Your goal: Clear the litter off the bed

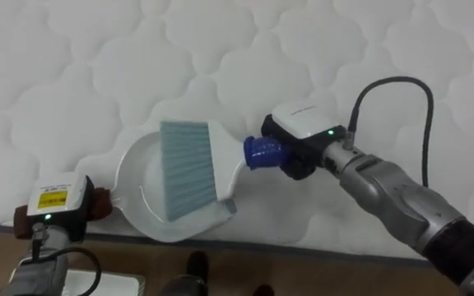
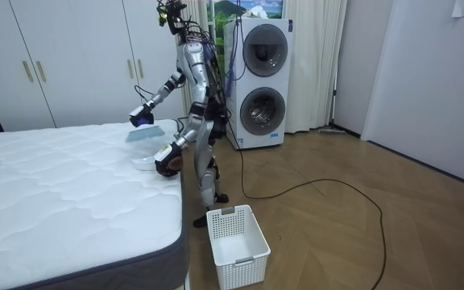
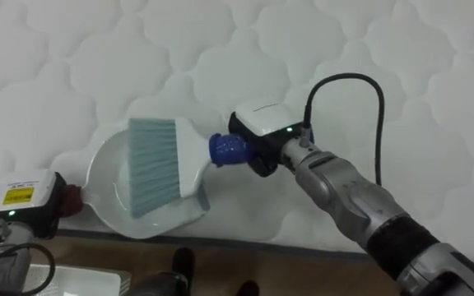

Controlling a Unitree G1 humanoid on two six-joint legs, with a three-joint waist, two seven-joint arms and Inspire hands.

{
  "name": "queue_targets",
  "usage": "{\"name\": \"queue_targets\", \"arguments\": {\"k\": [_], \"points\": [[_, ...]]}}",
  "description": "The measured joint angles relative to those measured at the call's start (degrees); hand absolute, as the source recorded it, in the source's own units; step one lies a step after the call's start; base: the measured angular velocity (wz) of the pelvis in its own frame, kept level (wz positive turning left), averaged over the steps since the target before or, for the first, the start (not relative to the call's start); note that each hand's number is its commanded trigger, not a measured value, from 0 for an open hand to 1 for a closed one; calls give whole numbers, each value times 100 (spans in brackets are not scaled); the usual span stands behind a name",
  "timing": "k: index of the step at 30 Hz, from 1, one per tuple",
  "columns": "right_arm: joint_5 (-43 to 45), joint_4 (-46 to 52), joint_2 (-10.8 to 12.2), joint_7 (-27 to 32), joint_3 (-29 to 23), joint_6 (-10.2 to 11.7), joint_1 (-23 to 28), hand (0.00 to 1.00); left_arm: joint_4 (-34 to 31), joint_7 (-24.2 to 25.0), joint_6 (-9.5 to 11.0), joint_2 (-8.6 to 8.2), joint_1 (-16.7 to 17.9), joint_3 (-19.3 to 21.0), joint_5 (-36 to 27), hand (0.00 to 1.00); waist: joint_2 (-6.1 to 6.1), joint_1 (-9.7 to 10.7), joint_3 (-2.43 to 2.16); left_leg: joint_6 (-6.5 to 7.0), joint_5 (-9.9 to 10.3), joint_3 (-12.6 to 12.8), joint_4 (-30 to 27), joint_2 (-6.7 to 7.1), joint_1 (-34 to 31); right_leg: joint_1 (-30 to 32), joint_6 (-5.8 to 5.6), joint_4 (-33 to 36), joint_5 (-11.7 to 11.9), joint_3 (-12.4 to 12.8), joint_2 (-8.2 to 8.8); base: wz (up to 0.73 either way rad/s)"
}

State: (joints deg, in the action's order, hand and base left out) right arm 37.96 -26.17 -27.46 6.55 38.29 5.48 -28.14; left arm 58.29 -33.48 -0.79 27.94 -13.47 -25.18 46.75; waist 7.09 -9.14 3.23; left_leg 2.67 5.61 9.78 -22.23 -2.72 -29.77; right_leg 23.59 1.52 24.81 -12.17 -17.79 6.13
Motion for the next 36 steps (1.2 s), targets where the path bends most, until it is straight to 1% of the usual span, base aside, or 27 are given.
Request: {"name": "queue_targets", "arguments": {"k": [1, 2, 3, 4, 5, 6, 8, 10, 12, 14, 15, 16, 17, 19, 20, 21, 23, 24, 26, 27, 29, 31, 34, 36], "points": [[-68, -41, 5, 103, -124, 16, 12, 100, 1, -40, -1, -18, 9, 15, 2, 100, -45, 65, 21, 4, 3, -70, -22, 13, 8, -53, -4, -19, -3, -23, -6, 18], [-204, -115, 6, 222, -260, 65, 17, 100, 0, -90, 0, -35, 19, 21, -1, 100, -74, 121, 26, 4, 3, -101, -26, 31, 20, -80, -22, -10, -19, -35, -4, 16], [-253, -159, 7, 270, -356, 91, 24, 85, 0, -107, -2, -49, 21, 25, 2, 100, -80, 123, 26, 6, 4, -104, -27, 35, 30, -90, -22, -9, -18, -34, 0, 10], [-398, -252, 8, 363, -561, 100, 39, 74, 0, -130, -18, -100, 25, 46, 9, 100, -109, 141, 24, 8, 5, -110, -28, 43, 57, -121, -26, -8, -21, -47, 25, 0], [-532, -338, 10, 489, -768, 89, 88, 59, 4, -135, -22, -157, 26, 54, 16, 100, -128, 136, 24, 17, 11, -109, -26, 48, 109, -173, -31, -14, -24, -57, 33, 0], [-602, -384, 11, 561, -873, 89, 128, 0, 5, -135, -26, -186, 29, 62, 30, 100, -130, 131, 23, 21, 14, -107, -23, 53, 143, -206, -37, -15, -28, -60, 39, 3], [-1047, -526, 12, 831, -1258, 86, 376, 0, 6, -163, -32, -276, 51, 86, 120, 100, -139, 162, 23, 28, 21, -109, 4, 76, 272, -338, -57, -27, -60, -68, 58, 6], [-1247, -629, 12, 1001, -1492, 91, 582, 0, -18, -222, -33, -308, 76, 89, 113, 100, -149, 228, 17, 31, 23, -110, 27, 105, 329, -373, -74, -19, -91, -49, 79, 5], [-1379, -733, 14, 1087, -1706, 73, 775, 0, -29, -229, -34, -349, 79, 165, 117, 100, -184, 265, -3, 32, 23, -105, 36, 117, 346, -387, -78, -19, -97, -33, 78, 0], [-1558, -740, 18, 1192, -1992, 66, 1071, 0, -102, -229, -13, -408, 91, 366, 133, 100, -229, 336, -27, 33, 23, -104, 47, 130, 384, -428, -79, -19, -97, 4, 72, 0], [-1606, -742, 21, 1216, -2039, 65, 1127, 0, -108, -229, -1, -417, 98, 420, 136, 100, -235, 368, -30, 34, 23, -104, 59, 132, 417, -461, -83, -26, -99, 6, 70, 0], [-1672, -744, 36, 1229, -2118, 69, 1203, 0, -199, -229, -8, -423, 181, 526, 145, 100, -259, 447, -45, 34, 24, -105, 77, 135, 491, -539, -89, -55, -103, 5, 68, 0], [-1709, -743, 33, 1294, -2195, 63, 1303, 0, -311, -230, -12, -443, 242, 588, 178, 100, -282, 478, -58, 34, 24, -103, 113, 134, 575, -636, -91, -121, -101, 11, 62, 0], [-1788, -741, 41, 1385, -2268, 63, 1472, 0, -443, -229, -12, -461, 310, 615, 256, 100, -289, 487, -64, 24, 31, -88, 167, 134, 751, -809, -92, -180, -102, 10, 60, 0], [-1812, -727, 53, 1395, -2340, 63, 1565, 0, -531, -226, -17, -473, 393, 646, 302, 100, -311, 507, -86, 13, 39, -89, 194, 135, 856, -917, -93, -225, -102, 7, 51, 0], [-1833, -698, 55, 1401, -2393, 63, 1620, 0, -580, -226, -20, -477, 444, 661, 321, 100, -324, 519, -100, 11, 41, -88, 209, 136, 900, -966, -94, -239, -102, 2, 49, 0], [-1956, -668, 55, 1466, -2524, 62, 1717, 0, -729, -225, -38, -483, 678, 723, 406, 100, -387, 557, -166, 5, 44, -53, 298, 141, 1098, -1132, -103, -334, -101, 32, 40, -6], [-1978, -668, 57, 1466, -2555, 56, 1727, 0, -732, -225, -43, -485, 714, 729, 411, 100, -400, 557, -173, 1, 46, -44, 321, 143, 1159, -1180, -103, -349, -101, 42, 38, -7], [-2128, -669, 67, 1459, -2579, 22, 1819, 0, -741, -220, -51, -498, 837, 742, 406, 100, -438, 559, -217, -21, 42, -41, 429, 140, 1403, -1446, -106, -533, -98, 52, -19, -2], [-2199, -677, 78, 1450, -2579, 20, 1843, 0, -761, -213, -53, -501, 881, 745, 403, 100, -444, 559, -222, -30, 37, -44, 468, 141, 1484, -1533, -111, -591, -90, 53, -22, 0], [-2515, -684, 118, 1459, -2581, 7, 1860, 0, -783, -195, -48, -507, 989, 745, 395, 100, -463, 570, -254, -51, 24, -55, 573, 146, 1672, -1710, -120, -742, -64, 51, -56, 0], [-2812, -669, 164, 1517, -2583, 5, 1865, 0, -911, -187, -44, -508, 1187, 841, 407, 100, -447, 558, -335, -83, 14, -67, 667, 140, 1801, -1903, -112, -923, -15, 53, -125, 0], [-2902, -556, 244, 1684, -2641, -1, 1874, 0, -1211, -184, -46, -549, 1423, 1065, 409, 100, -437, 581, -343, -116, 34, -138, 670, 134, 1863, -2080, -93, -1098, 28, 52, -190, 10], [-2903, -476, 270, 1737, -2652, -1, 1878, 0, -1350, -184, -43, -598, 1490, 1211, 409, 100, -440, 576, -343, -124, 37, -196, 670, 135, 1869, -2141, -80, -1133, 70, 49, -230, 15]]}}
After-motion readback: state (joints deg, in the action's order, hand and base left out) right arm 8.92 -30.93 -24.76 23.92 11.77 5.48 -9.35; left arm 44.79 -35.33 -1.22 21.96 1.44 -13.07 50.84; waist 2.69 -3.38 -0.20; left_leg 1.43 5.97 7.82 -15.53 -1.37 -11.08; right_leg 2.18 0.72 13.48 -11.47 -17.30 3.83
